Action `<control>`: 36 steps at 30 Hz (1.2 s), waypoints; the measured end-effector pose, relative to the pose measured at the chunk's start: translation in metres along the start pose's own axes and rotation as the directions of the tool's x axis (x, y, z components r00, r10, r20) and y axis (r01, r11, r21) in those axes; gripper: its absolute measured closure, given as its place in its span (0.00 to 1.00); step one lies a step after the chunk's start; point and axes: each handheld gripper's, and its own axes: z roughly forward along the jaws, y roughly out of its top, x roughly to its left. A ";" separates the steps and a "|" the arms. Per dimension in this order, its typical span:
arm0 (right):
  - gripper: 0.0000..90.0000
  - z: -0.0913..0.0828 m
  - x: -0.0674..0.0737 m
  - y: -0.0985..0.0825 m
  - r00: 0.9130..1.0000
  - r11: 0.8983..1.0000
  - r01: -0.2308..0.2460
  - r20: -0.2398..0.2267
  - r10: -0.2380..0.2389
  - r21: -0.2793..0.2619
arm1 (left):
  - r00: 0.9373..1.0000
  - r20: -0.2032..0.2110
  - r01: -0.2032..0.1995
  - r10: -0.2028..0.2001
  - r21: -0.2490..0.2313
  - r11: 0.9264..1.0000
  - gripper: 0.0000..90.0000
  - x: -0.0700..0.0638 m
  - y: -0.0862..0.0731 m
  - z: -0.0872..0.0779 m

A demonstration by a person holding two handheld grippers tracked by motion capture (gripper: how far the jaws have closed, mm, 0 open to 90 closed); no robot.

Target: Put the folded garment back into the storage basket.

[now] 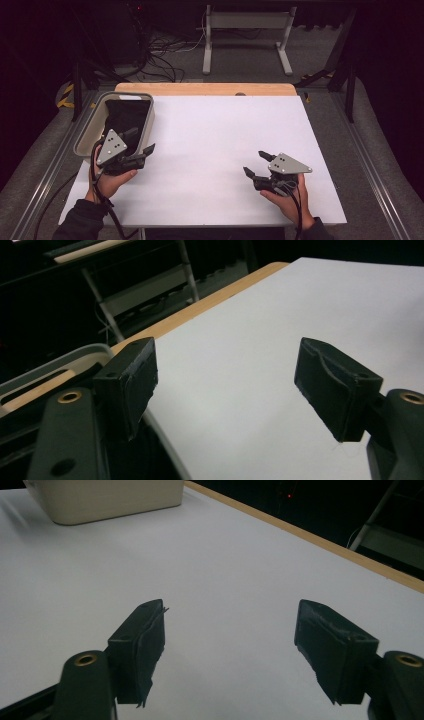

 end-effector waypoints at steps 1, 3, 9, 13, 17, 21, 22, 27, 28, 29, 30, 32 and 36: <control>0.32 0.000 0.000 0.000 1.000 1.000 0.002 -0.001 -0.002 -0.005 | 1.000 -0.001 -0.004 0.004 -0.006 1.000 0.29 -0.003 0.000 0.000; 0.31 -0.001 0.001 -0.002 1.000 1.000 0.012 0.005 -0.012 -0.004 | 1.000 -0.001 -0.017 0.017 -0.024 1.000 0.28 -0.008 -0.001 0.002; 0.29 -0.004 0.004 -0.006 0.999 0.999 0.037 0.012 -0.037 -0.019 | 0.999 0.008 -0.044 0.044 -0.031 0.999 0.26 -0.026 -0.008 0.007; 0.26 -0.004 0.008 -0.009 0.999 0.998 0.052 0.006 -0.052 -0.028 | 0.997 0.014 -0.070 0.070 -0.032 0.997 0.25 -0.036 -0.015 0.009; 0.23 -0.003 0.010 -0.013 0.999 0.999 0.049 0.005 -0.048 -0.025 | 0.996 0.022 -0.082 0.083 -0.031 0.996 0.25 -0.047 -0.022 0.010; 0.22 -0.003 0.013 -0.016 0.998 0.998 0.068 0.013 -0.068 -0.019 | 0.995 0.055 -0.078 0.079 -0.010 0.997 0.24 -0.055 -0.031 0.012; 0.22 -0.003 0.014 -0.017 0.998 0.998 0.067 0.013 -0.066 -0.017 | 0.995 0.057 -0.077 0.077 -0.003 0.997 0.24 -0.057 -0.033 0.013; 0.20 -0.002 0.019 -0.022 0.997 0.997 0.077 0.010 -0.076 -0.010 | 0.994 0.084 -0.079 0.076 0.025 0.997 0.23 -0.066 -0.043 0.016; 0.19 -0.002 0.020 -0.023 0.997 0.997 0.080 0.007 -0.079 -0.006 | 0.993 0.082 -0.092 0.089 0.034 0.995 0.23 -0.067 -0.045 0.017; 0.19 -0.001 0.021 -0.024 0.997 0.997 0.083 0.007 -0.083 -0.003 | 0.992 0.086 -0.096 0.092 0.042 0.995 0.22 -0.068 -0.046 0.018; 0.19 -0.001 0.022 -0.025 0.996 0.996 0.084 0.006 -0.084 -0.001 | 0.992 0.089 -0.091 0.087 0.049 0.995 0.22 -0.069 -0.047 0.018; 0.17 -0.001 0.024 -0.026 0.996 0.996 0.090 0.006 -0.090 -0.003 | 0.993 0.090 -0.085 0.081 0.047 0.995 0.21 -0.069 -0.048 0.018; 0.16 -0.001 0.027 -0.030 0.996 0.996 0.092 0.004 -0.092 -0.006 | 0.992 0.108 -0.076 0.070 0.051 0.996 0.20 -0.071 -0.051 0.018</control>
